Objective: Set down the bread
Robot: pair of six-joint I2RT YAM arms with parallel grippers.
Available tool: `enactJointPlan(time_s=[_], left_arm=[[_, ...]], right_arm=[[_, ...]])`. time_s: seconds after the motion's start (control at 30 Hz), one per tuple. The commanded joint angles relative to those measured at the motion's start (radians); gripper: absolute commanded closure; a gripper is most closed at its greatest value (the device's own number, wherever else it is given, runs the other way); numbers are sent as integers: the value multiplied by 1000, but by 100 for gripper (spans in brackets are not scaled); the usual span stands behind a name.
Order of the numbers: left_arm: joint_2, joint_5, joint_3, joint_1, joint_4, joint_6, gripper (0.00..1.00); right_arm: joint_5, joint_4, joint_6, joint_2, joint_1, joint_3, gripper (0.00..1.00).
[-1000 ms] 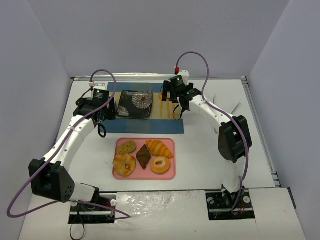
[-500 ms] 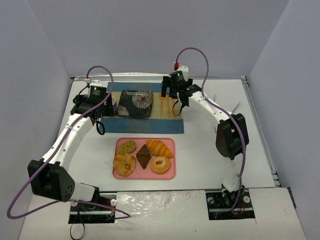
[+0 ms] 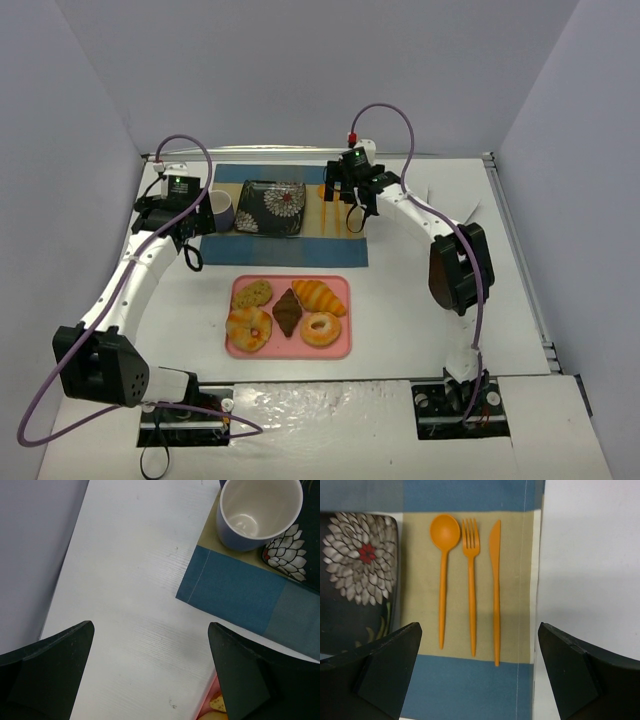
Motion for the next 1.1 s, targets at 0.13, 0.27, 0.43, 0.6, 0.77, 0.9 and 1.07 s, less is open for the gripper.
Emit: enactJointPlan(time_s=[0.13,0.27,0.43,0.6,0.77,0.9,1.07], left_arm=[[-56,7,-32,2,17,-36,3],[-60,13,-36,2,19,-37,3],[-63,22,-38,2,17,-43,3],[-69,23,-43,2,8,-47,3],[-77,32,-52,2,0,-65,3],[-87,51,-69,2,13,-82,3],[-99,71,-77,2,15,-95,3]], right_arm=[[9,15,-13,-94,3,-81,0],[12,14,-17,-102,4,-86,0],[88,6,-14,-126,8,-94,0],[353,-130,54,-168,-16,-81,0],[475,-228,130,-236,-95,-149,0],[506,-237,152,-269,-167,-224,0],[501,-238,133,-266,-240,-253,0]])
